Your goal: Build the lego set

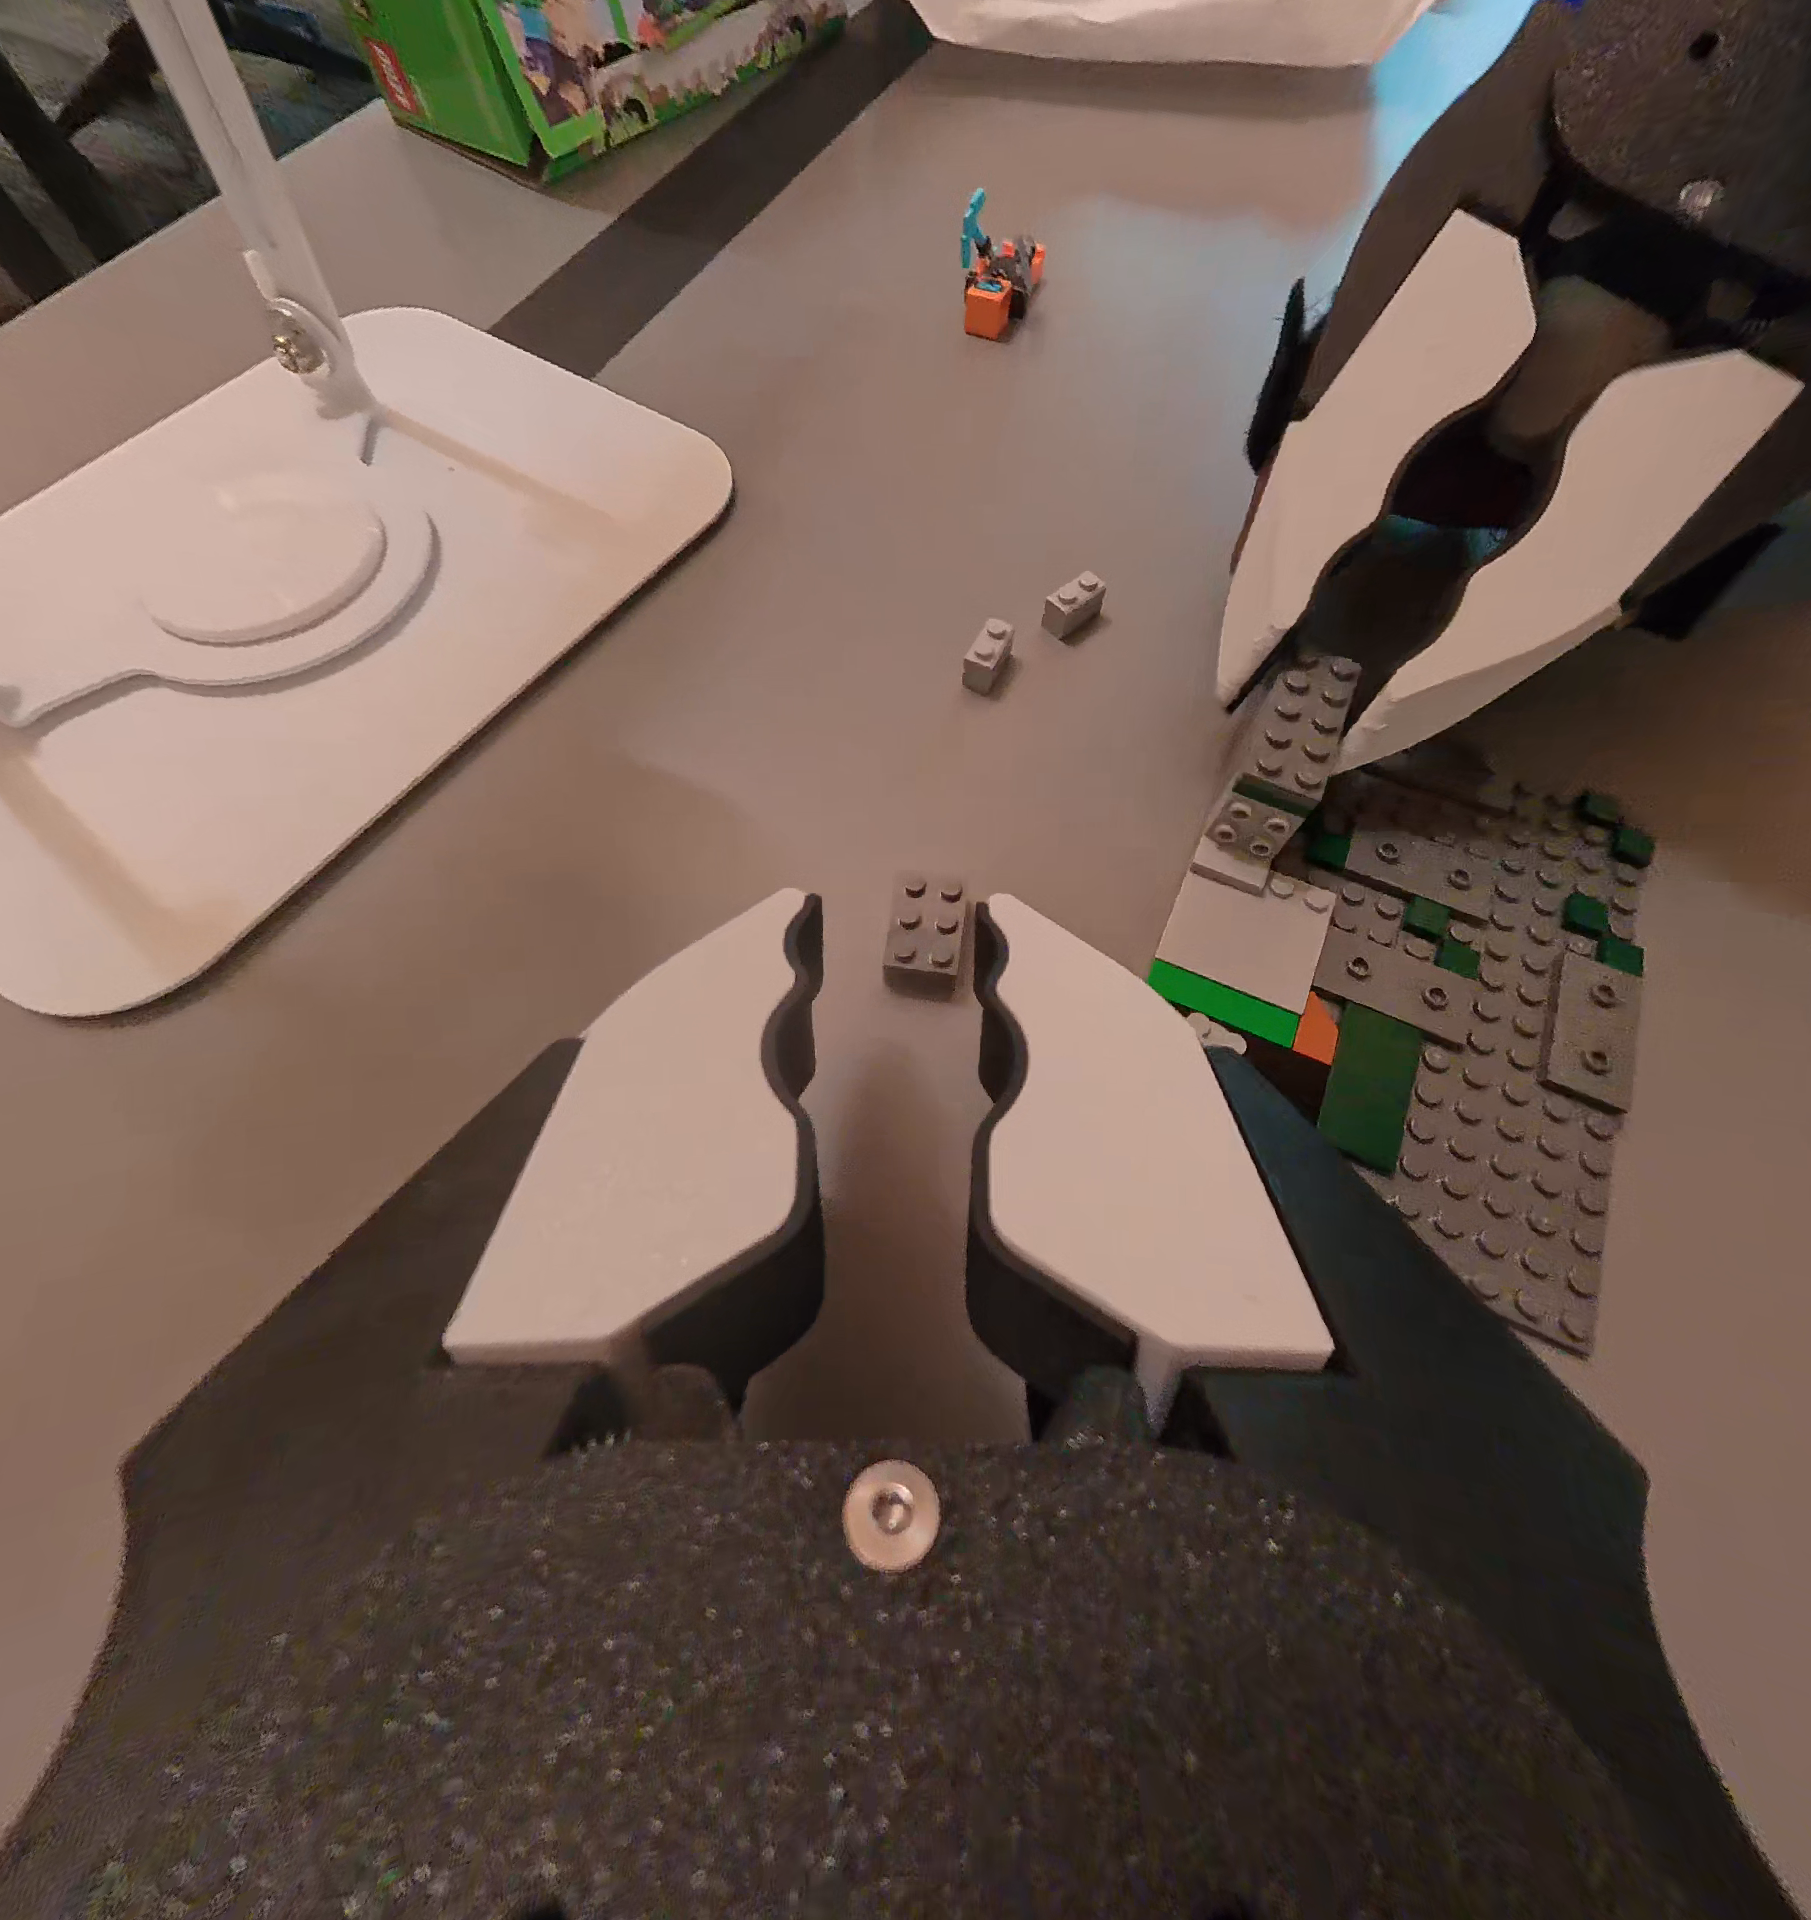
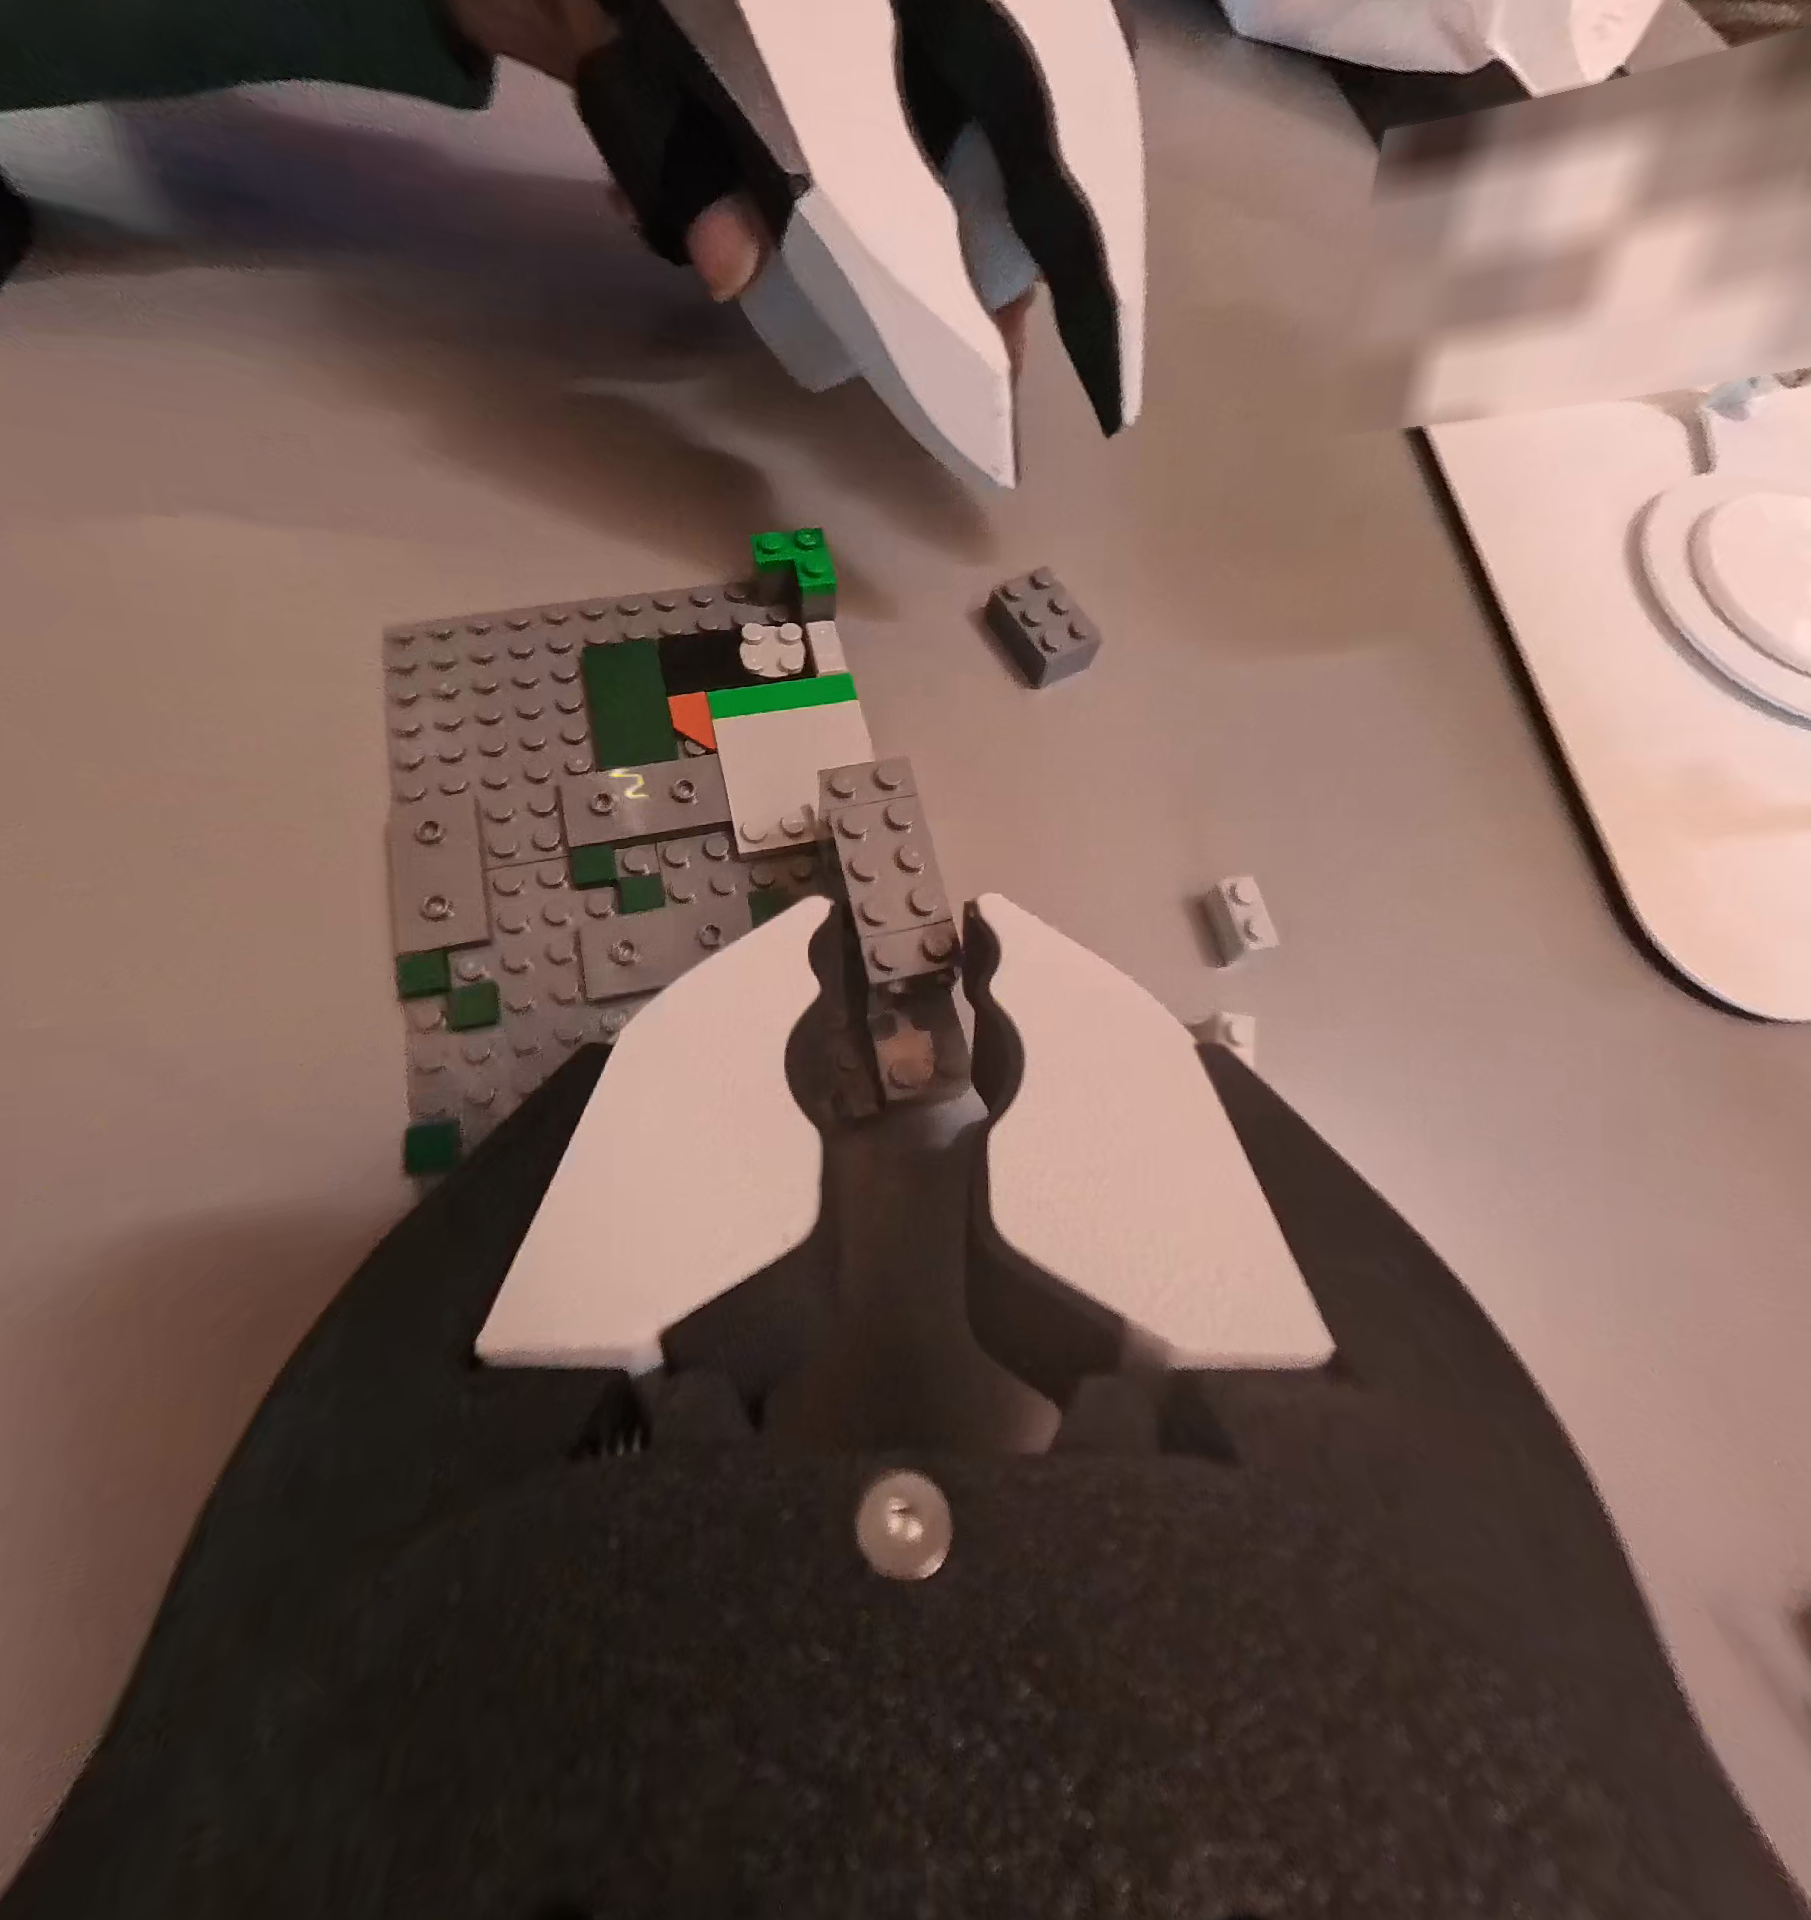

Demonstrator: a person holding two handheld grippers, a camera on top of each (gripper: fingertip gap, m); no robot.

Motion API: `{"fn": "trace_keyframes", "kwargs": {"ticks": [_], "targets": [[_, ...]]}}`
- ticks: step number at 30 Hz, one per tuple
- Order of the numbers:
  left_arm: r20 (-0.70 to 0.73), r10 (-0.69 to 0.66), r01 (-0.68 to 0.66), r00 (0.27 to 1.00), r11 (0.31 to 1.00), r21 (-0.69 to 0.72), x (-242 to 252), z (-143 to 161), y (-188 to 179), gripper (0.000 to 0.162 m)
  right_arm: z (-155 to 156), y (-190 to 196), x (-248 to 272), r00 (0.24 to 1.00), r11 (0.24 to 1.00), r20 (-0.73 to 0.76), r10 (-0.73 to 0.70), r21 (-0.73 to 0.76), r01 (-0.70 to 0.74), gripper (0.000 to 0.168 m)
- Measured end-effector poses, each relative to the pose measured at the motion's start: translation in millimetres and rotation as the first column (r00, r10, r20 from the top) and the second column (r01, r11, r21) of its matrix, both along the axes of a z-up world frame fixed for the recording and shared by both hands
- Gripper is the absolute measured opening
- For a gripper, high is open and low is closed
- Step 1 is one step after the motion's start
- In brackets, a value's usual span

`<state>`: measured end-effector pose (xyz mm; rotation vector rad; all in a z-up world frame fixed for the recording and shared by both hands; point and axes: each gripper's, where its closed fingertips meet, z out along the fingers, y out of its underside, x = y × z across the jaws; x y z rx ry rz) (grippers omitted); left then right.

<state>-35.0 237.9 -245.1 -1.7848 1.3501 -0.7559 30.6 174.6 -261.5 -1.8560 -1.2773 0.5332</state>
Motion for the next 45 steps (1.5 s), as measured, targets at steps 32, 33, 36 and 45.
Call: {"fn": "trace_keyframes", "kwargs": {"ticks": [32,33,36,45], "targets": [[-0.164,-0.448,0.455,0.879,0.89,0.006,47.1,22.0,-88.0,0.016,1.3,-23.4,-10.5,0.986,0.987,-0.063,0.155,-0.04,-0.158,0.018],[-0.181,-0.45,0.458,0.875,0.889,0.001,49.9,18.0,-89.7,0.016,1.2,-23.4,-10.2,0.987,0.987,-0.06,0.15,-0.047,-0.152,0.018],[-0.222,-0.441,0.448,0.869,0.894,-0.02,53.8,6.5,-88.0,0.016,2.2,-23.2,-8.2,0.989,0.989,-0.049,0.139,-0.053,-0.142,0.023],[-0.244,-0.433,0.439,0.868,0.898,-0.033,55.2,1.1,-88.2,0.016,4.5,-24.6,-7.5,0.988,0.988,-0.057,0.142,-0.045,-0.145,0.024]]}}
